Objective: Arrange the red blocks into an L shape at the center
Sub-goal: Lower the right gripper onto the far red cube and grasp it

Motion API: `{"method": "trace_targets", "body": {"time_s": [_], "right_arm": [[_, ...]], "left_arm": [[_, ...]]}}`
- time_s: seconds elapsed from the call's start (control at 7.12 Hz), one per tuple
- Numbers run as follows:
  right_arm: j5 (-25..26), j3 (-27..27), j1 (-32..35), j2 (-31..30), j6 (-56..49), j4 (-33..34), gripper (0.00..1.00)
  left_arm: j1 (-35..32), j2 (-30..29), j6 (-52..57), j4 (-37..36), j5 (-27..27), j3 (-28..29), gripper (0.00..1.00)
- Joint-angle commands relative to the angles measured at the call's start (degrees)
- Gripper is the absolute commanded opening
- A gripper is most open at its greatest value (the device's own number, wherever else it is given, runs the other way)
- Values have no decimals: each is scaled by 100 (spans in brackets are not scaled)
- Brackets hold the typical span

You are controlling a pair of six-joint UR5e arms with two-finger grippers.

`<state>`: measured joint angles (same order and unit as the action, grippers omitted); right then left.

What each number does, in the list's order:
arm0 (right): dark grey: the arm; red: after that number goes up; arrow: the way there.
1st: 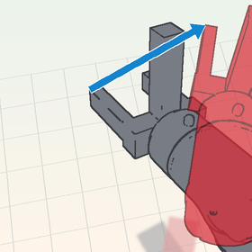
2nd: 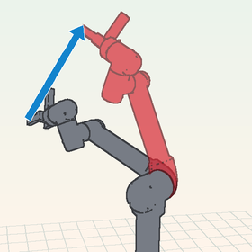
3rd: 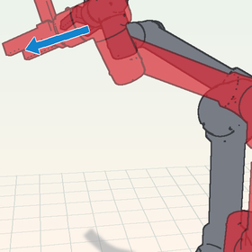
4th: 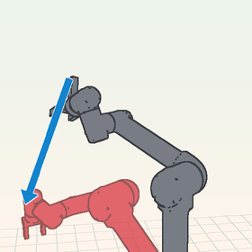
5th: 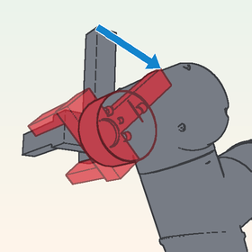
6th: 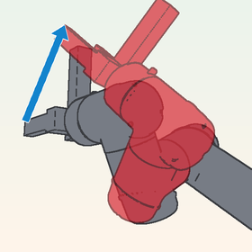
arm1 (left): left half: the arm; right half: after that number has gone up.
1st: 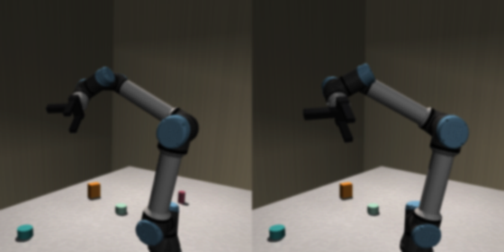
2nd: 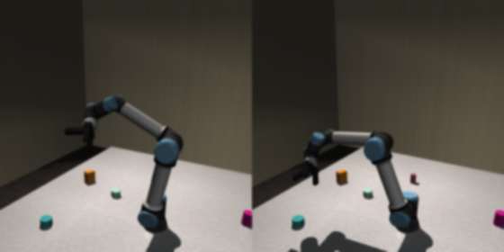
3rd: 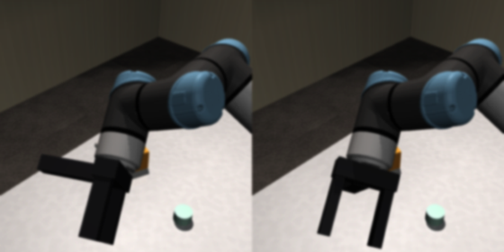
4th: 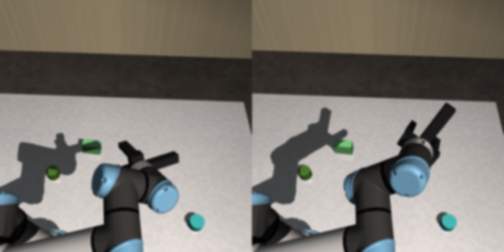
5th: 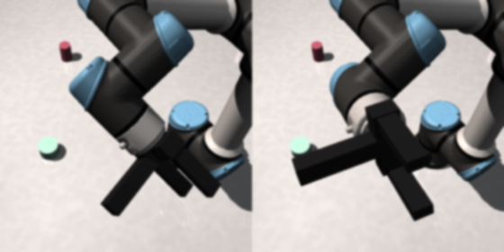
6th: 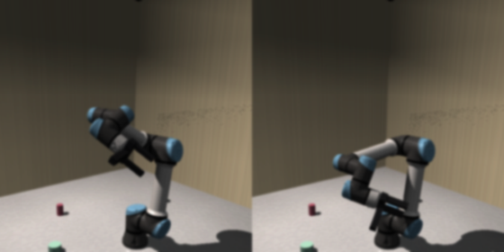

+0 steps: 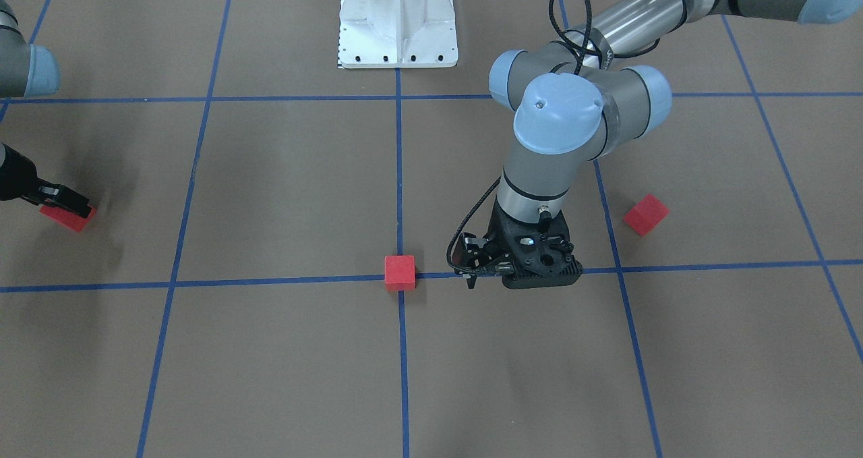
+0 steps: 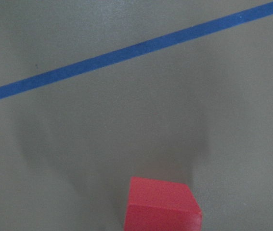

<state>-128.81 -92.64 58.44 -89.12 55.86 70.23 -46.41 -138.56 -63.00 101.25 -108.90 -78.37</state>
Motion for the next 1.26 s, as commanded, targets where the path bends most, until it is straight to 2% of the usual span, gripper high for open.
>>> {"method": "trace_targets", "body": {"time_s": [0.0, 0.28, 0.56, 0.7, 0.84, 0.98, 1.12], "right_arm": [[162, 80, -8, 18, 56, 0, 100], [277, 80, -8, 26, 204, 0, 97], [251, 54, -95, 61, 337, 0, 99], [260, 62, -113, 61, 329, 0, 84], [251, 45, -113, 53, 285, -9, 5], [234, 27, -113, 79, 250, -9, 0], [173, -16, -104, 192, 285, 9, 0]], "left_arm": [[0, 4, 7, 0, 0, 5, 100], [0, 39, 7, 9, 9, 5, 100], [0, 39, 16, 18, 9, 5, 100], [0, 48, 16, 18, 9, 5, 100], [0, 74, 16, 27, 9, -3, 100], [0, 74, 16, 27, 9, 5, 100], [-26, 74, 16, 27, 9, -12, 100]]}}
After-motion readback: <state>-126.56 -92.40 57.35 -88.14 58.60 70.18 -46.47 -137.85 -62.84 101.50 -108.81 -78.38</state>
